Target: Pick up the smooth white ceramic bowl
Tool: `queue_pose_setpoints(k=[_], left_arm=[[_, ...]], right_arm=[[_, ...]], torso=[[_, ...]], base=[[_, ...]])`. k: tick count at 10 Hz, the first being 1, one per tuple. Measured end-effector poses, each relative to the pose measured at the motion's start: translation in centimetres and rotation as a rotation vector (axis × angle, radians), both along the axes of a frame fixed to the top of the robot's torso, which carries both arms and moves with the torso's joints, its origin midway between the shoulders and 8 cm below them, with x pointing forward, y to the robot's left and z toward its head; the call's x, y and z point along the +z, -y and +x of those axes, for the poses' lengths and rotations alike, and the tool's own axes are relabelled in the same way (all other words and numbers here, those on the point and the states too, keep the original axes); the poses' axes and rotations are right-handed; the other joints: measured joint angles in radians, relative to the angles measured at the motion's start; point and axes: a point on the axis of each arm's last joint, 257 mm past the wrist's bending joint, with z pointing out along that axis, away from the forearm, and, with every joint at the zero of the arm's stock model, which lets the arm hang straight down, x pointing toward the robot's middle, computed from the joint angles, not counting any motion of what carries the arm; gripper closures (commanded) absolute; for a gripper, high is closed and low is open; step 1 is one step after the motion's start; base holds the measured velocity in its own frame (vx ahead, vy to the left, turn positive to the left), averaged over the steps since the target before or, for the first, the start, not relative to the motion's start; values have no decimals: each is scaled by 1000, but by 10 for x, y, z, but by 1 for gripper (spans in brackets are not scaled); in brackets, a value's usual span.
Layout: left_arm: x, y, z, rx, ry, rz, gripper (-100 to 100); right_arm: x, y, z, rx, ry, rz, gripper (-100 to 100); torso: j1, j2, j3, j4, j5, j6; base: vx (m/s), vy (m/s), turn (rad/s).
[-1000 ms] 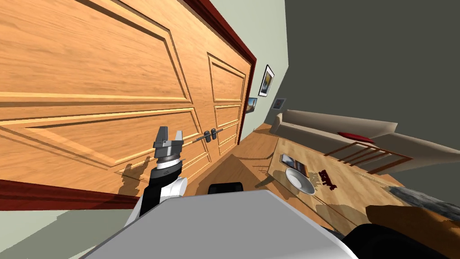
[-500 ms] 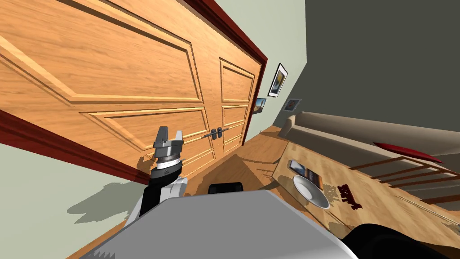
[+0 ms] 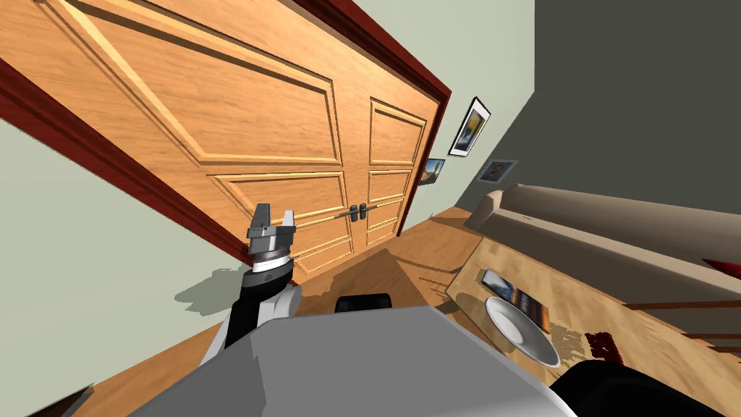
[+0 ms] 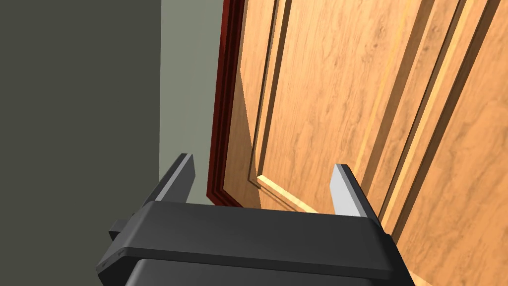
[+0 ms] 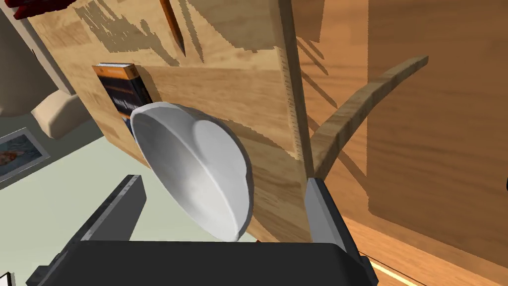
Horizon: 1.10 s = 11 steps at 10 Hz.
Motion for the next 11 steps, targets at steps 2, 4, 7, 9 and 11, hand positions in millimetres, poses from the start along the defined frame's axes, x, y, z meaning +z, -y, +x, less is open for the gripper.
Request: queue_pose_setpoints(k=[2,4,7,9,11], left_arm=[[0,0,0,0,0,0,0],[0,0,0,0,0,0,0],[0,0,0,0,0,0,0],[0,0,0,0,0,0,0],[0,0,0,0,0,0,0]], right_arm=[[1,4,-4,71,-54,-31,-100],[1,8,-8,140,-109,-55,-100],[-4,8,-16,251,-199,-76,-100],[-11,0,-18,320,-249,-73,-100],[-17,-6,-22,352,-274,-66,-100]], torso=[[0,0,0,0,0,1],[-1,-1,0,0,0,2],[-2,-1,-1,0,-1,1],[-2,-2,-1,0,-1,2],[-1,-3,-2,-1,-1,2]], base=[[-69,-25,280],[-48,-33,137],[-58,-41,250],[-35,-36,94],[-18,-37,85]])
